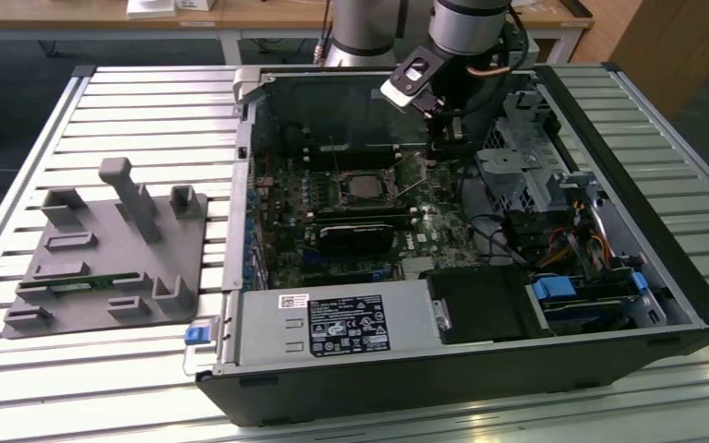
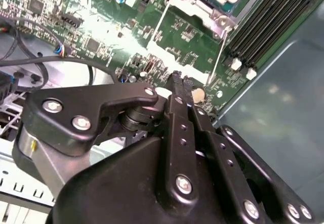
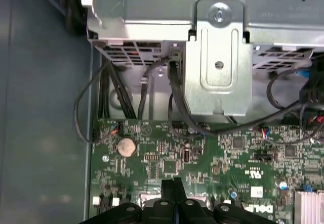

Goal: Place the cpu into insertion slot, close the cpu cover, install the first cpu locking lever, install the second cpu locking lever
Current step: 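Close the cpu cover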

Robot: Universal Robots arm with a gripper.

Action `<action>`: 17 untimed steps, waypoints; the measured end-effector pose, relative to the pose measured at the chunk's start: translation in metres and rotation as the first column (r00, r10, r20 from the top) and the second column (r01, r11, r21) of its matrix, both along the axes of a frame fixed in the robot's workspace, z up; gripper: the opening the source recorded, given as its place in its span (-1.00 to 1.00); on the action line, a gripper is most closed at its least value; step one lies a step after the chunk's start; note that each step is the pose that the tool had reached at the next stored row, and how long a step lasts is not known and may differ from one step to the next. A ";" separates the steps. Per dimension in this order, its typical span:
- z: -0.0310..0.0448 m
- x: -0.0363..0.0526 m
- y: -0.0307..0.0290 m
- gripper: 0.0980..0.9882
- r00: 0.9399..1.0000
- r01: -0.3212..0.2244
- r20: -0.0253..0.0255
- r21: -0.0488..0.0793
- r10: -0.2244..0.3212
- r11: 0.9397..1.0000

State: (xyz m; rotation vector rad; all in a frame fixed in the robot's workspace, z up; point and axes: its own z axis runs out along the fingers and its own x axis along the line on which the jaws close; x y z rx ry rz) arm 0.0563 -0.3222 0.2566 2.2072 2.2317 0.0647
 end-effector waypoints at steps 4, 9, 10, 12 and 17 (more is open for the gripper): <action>-0.0010 0.0050 0.0008 -0.98 1.000 0.000 -0.002 -0.002 0.000 1.000; -0.0033 0.0113 0.0016 -0.98 1.000 0.000 -0.004 -0.002 0.000 1.000; -0.0045 0.0120 0.0017 -0.98 1.000 0.000 -0.006 -0.002 0.000 1.000; -0.0077 0.0125 0.0021 -0.98 1.000 0.000 -0.009 -0.002 0.000 1.000; -0.0155 0.0129 0.0024 -0.98 1.000 0.000 -0.014 -0.002 0.000 1.000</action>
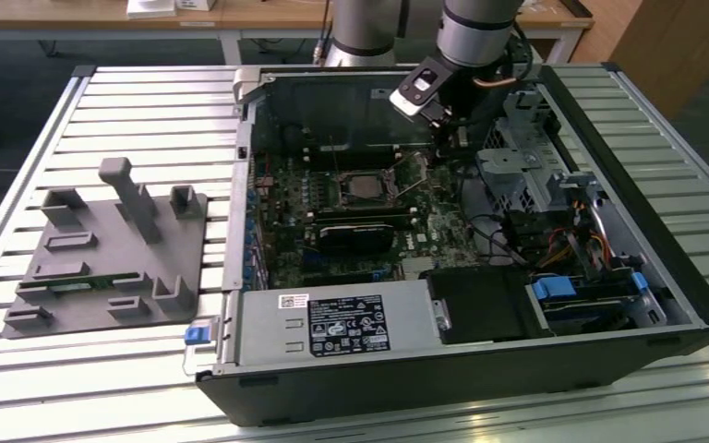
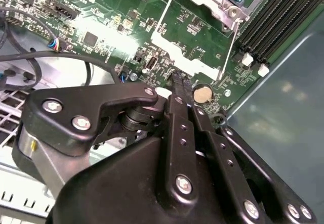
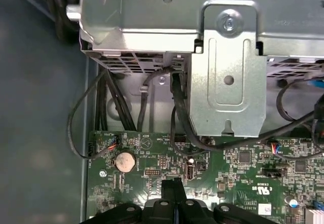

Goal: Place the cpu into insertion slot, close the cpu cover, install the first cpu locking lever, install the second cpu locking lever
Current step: 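Close the cpu cover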

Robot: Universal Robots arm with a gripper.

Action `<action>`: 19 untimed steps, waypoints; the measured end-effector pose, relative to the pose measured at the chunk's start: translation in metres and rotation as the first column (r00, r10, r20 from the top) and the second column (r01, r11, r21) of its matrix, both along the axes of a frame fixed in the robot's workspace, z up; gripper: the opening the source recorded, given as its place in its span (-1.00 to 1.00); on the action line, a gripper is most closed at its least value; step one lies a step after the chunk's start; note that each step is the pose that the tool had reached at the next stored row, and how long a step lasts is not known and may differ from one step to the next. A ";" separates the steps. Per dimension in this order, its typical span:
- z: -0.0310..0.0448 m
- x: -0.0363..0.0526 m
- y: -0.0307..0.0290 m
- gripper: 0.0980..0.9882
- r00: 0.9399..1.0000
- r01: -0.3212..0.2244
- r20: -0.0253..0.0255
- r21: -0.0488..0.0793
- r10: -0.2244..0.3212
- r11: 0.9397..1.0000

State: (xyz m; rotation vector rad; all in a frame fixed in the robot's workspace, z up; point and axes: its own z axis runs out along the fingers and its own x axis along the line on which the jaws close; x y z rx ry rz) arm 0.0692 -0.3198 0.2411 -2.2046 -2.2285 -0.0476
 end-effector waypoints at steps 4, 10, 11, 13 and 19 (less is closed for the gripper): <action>-0.0002 -0.0057 0.0000 -0.98 1.000 0.000 0.000 0.000 0.000 1.000; 0.0042 -0.0176 0.0000 -0.98 1.000 0.000 0.000 0.000 0.000 1.000; 0.0054 -0.0199 0.0000 -0.98 1.000 0.000 0.000 0.000 0.000 1.000; 0.0056 -0.0247 0.0001 -0.98 1.000 0.000 0.000 0.000 0.000 1.000; 0.0057 -0.0412 0.0000 -0.98 1.000 0.000 0.000 0.000 0.000 1.000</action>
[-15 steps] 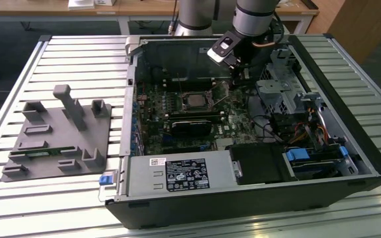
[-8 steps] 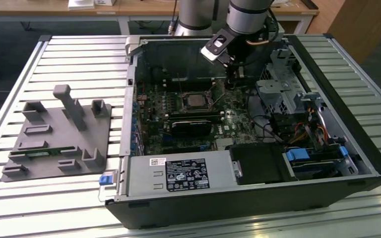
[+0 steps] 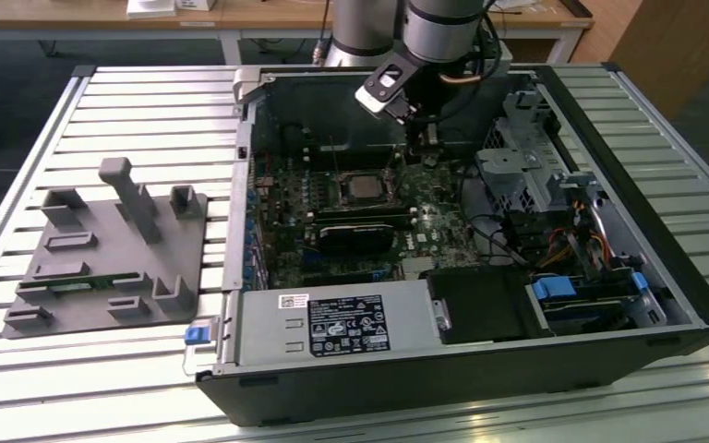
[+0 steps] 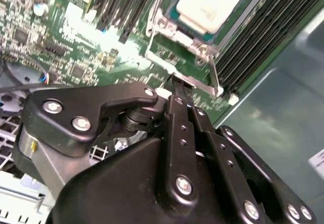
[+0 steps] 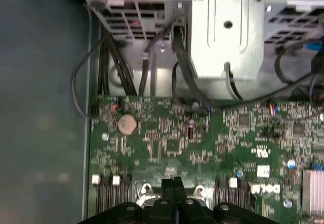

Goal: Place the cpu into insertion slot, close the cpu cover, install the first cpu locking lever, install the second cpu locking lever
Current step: 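Close the cpu cover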

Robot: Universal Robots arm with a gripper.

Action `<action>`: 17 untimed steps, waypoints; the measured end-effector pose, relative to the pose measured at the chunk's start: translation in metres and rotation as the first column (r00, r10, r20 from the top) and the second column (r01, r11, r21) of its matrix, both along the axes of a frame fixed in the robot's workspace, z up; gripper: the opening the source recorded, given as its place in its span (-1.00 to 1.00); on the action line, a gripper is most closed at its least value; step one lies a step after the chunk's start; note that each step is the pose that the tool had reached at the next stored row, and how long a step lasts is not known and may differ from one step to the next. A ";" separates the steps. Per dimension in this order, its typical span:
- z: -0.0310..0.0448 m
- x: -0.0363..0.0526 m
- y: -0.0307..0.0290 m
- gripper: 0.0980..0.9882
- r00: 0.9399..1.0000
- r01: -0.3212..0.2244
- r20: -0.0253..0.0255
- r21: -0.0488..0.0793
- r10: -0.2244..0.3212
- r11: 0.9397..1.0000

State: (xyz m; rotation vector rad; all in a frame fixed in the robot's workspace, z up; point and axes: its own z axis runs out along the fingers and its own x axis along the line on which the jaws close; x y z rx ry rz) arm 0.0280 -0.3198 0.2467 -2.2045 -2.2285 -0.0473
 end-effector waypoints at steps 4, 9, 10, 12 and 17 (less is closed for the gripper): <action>-0.0002 -0.0088 0.0000 -0.98 1.000 0.000 0.000 0.000 0.000 1.000; -0.0012 -0.0139 0.0000 -0.98 1.000 0.000 0.000 0.000 0.000 1.000; -0.0017 -0.0145 0.0000 -0.98 1.000 0.000 0.000 0.000 0.000 1.000; -0.0031 -0.0152 0.0000 -0.98 1.000 0.000 0.000 0.000 0.000 1.000; -0.0094 -0.0164 -0.0022 -0.98 1.000 0.000 -0.001 0.000 0.000 1.000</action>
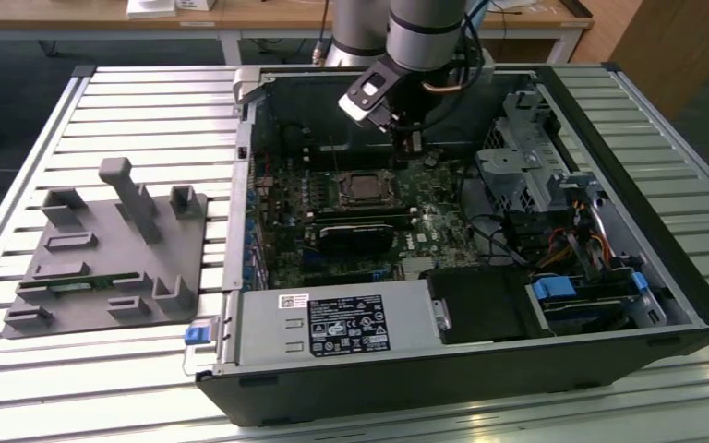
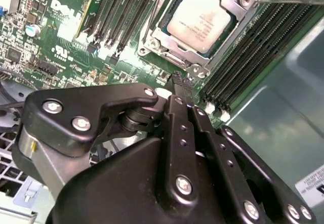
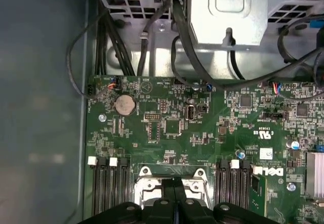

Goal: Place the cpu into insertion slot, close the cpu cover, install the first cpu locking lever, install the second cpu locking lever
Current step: 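Close the cpu cover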

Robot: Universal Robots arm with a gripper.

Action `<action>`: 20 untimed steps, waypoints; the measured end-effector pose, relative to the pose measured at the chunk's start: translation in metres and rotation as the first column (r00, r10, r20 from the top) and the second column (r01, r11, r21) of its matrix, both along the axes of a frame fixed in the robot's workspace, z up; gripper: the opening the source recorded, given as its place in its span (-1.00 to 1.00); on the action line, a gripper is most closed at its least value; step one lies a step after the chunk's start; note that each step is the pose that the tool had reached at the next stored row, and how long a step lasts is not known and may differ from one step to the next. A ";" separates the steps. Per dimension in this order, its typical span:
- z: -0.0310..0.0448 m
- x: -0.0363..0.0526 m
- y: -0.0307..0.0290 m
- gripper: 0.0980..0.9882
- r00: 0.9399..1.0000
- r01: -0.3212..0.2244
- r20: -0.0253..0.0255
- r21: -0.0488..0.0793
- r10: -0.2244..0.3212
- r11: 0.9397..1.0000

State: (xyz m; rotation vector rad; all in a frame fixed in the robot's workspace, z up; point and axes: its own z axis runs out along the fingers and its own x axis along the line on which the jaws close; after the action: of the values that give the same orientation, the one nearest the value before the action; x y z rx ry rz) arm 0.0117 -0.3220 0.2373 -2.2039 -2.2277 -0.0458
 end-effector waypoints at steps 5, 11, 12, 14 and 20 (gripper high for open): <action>-0.0015 -0.0075 -0.0002 -0.98 1.000 0.000 0.000 0.000 0.000 1.000; -0.0020 -0.0178 -0.0002 -0.98 1.000 0.000 0.000 0.000 0.000 1.000; -0.0021 -0.0203 -0.0002 -0.98 1.000 0.000 0.000 0.000 0.000 1.000; -0.0022 -0.0256 -0.0002 -0.98 1.000 0.000 0.000 0.000 0.000 1.000; -0.0024 -0.0395 -0.0002 -0.98 1.000 0.000 0.000 0.000 0.000 1.000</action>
State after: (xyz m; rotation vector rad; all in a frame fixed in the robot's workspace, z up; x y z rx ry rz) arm -0.0279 -0.3222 0.2349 -2.2036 -2.2277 -0.0456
